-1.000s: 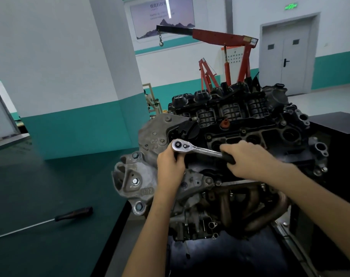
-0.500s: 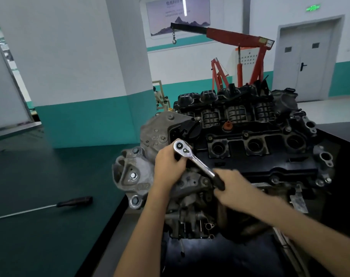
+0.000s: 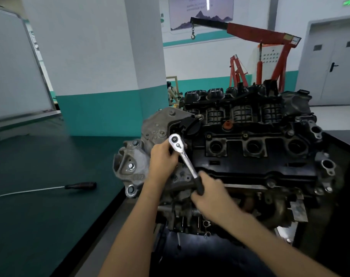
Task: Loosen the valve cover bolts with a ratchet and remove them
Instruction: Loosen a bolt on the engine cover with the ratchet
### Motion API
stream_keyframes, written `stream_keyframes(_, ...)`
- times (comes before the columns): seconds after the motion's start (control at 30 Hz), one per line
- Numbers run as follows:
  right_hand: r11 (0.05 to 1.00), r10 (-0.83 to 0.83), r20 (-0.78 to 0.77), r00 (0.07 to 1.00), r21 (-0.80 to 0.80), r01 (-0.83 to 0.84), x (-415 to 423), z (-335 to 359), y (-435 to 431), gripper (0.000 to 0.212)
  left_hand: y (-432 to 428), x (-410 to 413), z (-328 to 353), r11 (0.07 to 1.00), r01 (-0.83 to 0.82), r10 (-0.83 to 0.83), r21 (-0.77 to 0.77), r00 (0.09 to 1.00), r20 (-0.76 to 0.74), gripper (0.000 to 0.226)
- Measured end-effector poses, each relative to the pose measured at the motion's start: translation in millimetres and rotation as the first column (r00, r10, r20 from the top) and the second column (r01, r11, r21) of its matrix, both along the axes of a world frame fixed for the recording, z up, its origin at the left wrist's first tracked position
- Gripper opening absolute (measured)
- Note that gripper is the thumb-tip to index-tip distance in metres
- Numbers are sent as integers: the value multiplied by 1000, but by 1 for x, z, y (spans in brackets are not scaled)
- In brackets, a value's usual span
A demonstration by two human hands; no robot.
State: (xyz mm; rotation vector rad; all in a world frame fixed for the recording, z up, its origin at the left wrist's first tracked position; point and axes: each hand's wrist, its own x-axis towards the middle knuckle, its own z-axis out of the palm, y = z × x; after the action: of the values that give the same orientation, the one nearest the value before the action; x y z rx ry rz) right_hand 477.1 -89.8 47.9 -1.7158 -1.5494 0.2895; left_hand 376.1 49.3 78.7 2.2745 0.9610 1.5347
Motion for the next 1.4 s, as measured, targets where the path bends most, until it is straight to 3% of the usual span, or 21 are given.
stream_keyframes(0.1,998,8,-197,980,62,4,-28,-18,9,19,-2,1,2,999,38,-37,-12,999,35,16)
stream_keyframes(0.2,999,7,-167,986,39,-1,-19,-14,9,23,-5,0,4,998,65,-64,-23,998,25,17)
stream_keyframes(0.27,1000,23,-21,1000,-7,-23,1,-1,6,17,-6,-2,6,996,92,-92,-12,996,-4,18)
stream_keyframes(0.33,998,-13,240,971,-56,27,28,21,3,13,-8,-3,8,991,134,-135,-23,990,-35,18)
stream_keyframes(0.43,990,-72,611,788,-51,130,64,68,2,19,-6,-5,8,993,111,-114,-44,990,-80,25)
stream_keyframes(0.53,989,-106,684,721,-4,149,71,89,1,16,-3,-3,5,996,77,-81,-51,994,-79,20)
stream_keyframes(0.63,983,-162,531,832,14,182,47,59,-6,13,-2,1,2,999,6,-7,-43,1000,-23,15)
stream_keyframes(0.73,993,-110,148,983,-24,115,6,13,-5,14,2,3,1,1000,-1,0,-18,999,-32,14)
stream_keyframes(0.83,995,-71,-153,986,59,81,-32,-18,7,20,2,2,1,999,44,-44,3,999,-16,11)
stream_keyframes(0.93,991,-71,-241,968,95,97,-41,-25,11,28,1,1,2,997,81,-82,-15,996,-34,10)
stream_keyframes(1.03,999,-18,-111,994,29,22,-17,-10,5,19,-2,-3,7,986,165,-166,-22,986,-29,14)
stream_keyframes(1.13,999,-4,210,978,-46,14,30,25,-3,16,-7,-6,9,977,208,-211,-47,976,-62,21)
stream_keyframes(1.23,987,-84,610,788,-59,151,71,78,-3,17,-5,-3,8,992,109,-112,-57,991,-66,22)
stream_keyframes(1.3,987,-116,670,733,-4,160,75,95,-1,20,-5,1,5,997,51,-53,-62,998,-34,17)
stream_keyframes(1.4,984,-164,560,812,35,175,48,66,-4,14,-3,3,1,996,-45,47,-83,999,17,18)
